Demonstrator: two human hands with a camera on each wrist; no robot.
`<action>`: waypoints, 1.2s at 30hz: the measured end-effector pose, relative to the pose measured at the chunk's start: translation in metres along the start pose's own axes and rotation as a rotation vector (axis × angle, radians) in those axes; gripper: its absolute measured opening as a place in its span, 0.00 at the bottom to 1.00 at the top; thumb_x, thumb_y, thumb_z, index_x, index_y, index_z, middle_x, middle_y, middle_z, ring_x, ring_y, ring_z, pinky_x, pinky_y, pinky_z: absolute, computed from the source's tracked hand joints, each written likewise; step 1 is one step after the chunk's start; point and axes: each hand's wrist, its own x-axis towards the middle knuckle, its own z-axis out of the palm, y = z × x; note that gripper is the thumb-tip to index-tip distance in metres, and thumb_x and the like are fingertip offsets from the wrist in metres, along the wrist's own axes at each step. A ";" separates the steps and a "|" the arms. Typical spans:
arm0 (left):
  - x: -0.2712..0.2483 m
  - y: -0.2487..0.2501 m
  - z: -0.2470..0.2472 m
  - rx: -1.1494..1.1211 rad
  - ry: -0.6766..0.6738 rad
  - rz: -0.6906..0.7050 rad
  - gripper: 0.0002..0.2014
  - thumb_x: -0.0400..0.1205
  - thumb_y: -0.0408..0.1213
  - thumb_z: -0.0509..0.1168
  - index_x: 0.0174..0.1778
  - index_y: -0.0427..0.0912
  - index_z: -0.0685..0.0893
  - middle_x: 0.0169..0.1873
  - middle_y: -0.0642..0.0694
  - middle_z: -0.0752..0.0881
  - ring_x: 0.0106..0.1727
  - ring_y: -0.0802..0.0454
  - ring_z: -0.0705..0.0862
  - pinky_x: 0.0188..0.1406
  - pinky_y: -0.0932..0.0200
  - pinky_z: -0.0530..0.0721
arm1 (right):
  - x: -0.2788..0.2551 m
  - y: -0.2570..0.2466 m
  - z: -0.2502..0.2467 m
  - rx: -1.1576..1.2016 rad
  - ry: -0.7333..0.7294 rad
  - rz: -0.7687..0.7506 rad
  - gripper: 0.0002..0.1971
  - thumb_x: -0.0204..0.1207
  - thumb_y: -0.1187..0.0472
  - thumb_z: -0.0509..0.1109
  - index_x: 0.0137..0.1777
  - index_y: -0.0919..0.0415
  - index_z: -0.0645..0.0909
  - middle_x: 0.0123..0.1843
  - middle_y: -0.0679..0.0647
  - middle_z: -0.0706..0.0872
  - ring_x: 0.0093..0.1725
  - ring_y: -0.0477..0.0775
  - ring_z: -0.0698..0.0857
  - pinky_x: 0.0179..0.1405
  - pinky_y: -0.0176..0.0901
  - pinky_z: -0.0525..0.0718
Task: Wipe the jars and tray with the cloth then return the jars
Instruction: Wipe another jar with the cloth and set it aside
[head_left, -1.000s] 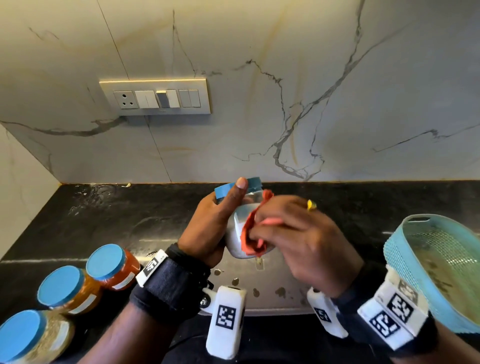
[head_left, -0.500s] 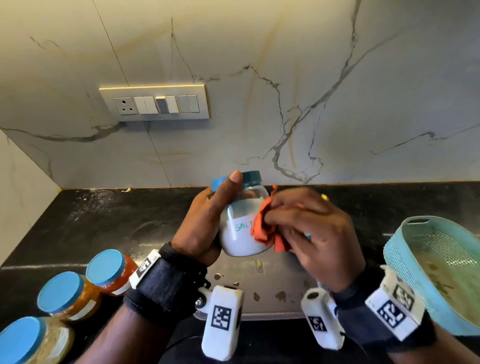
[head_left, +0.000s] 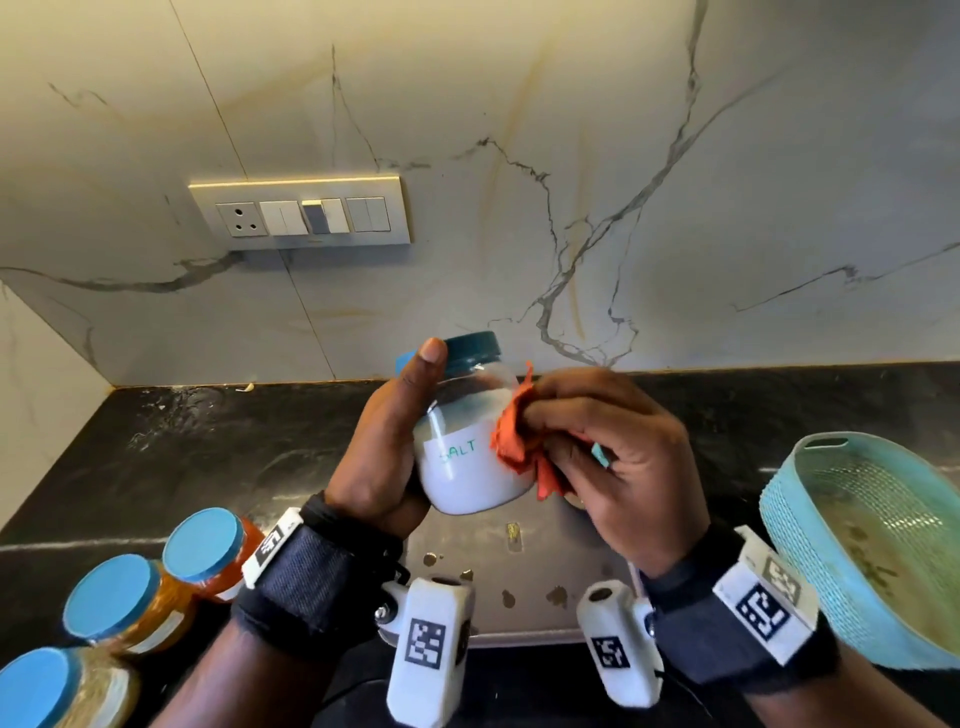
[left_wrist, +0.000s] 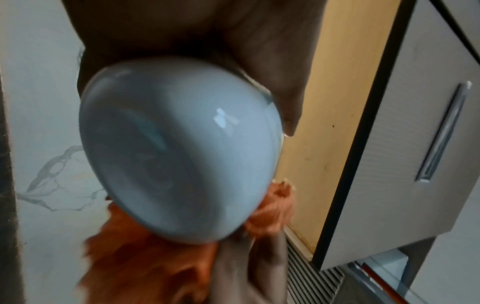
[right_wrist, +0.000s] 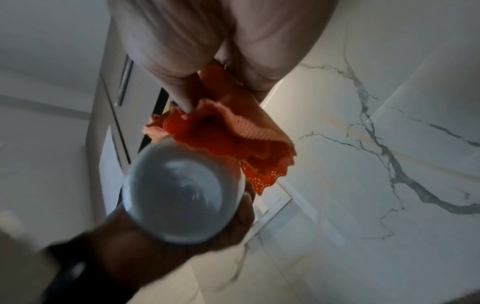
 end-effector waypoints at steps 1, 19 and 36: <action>0.001 0.000 -0.003 -0.015 0.011 -0.010 0.48 0.66 0.66 0.80 0.69 0.28 0.83 0.63 0.25 0.85 0.60 0.32 0.87 0.66 0.34 0.83 | -0.007 -0.003 0.001 -0.014 -0.011 -0.007 0.11 0.73 0.78 0.75 0.51 0.65 0.91 0.56 0.54 0.88 0.58 0.50 0.88 0.59 0.42 0.85; -0.001 -0.020 -0.011 0.202 0.067 0.045 0.19 0.76 0.55 0.74 0.47 0.39 0.89 0.38 0.40 0.85 0.40 0.46 0.84 0.40 0.54 0.84 | -0.028 -0.007 0.018 -0.246 -0.200 -0.189 0.11 0.83 0.66 0.72 0.62 0.63 0.90 0.65 0.59 0.86 0.70 0.55 0.82 0.73 0.45 0.80; 0.003 -0.018 -0.010 0.139 0.145 0.075 0.25 0.81 0.53 0.70 0.57 0.31 0.87 0.47 0.32 0.88 0.47 0.40 0.87 0.49 0.49 0.87 | -0.025 -0.002 0.013 -0.194 -0.135 -0.174 0.08 0.80 0.70 0.74 0.56 0.64 0.92 0.59 0.59 0.89 0.60 0.56 0.87 0.62 0.47 0.86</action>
